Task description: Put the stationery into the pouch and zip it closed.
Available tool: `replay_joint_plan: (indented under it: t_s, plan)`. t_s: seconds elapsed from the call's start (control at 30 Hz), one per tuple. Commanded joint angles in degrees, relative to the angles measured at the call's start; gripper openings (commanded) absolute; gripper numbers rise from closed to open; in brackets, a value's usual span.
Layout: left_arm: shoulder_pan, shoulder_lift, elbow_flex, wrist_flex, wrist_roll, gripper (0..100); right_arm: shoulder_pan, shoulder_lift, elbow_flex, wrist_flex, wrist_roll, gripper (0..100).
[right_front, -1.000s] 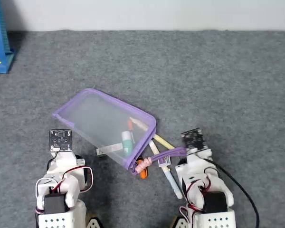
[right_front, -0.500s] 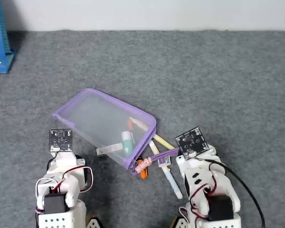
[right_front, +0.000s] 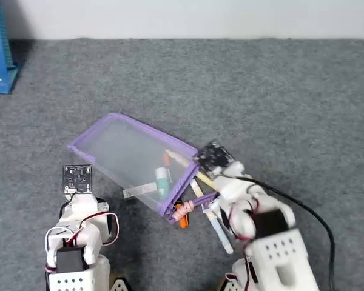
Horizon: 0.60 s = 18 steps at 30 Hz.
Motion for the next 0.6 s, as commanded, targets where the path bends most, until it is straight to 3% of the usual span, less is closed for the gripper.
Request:
replay_joint_plan:
  t_s: [0.0,0.27,0.57]
  plan:
    - [-0.4,-0.6,-0.5,0.3,-0.3,1,-2.2,6.5,-5.5,-1.5,3.4,8.4]
    - [-0.4,-0.6,-0.5,0.3,-0.3,1,-7.3,12.5,-6.1,-6.2,5.5,16.2]
    - [-0.4,-0.6,-0.5,0.3,-0.3,1,-10.5,23.3,-12.3,-5.8,5.4,16.5]
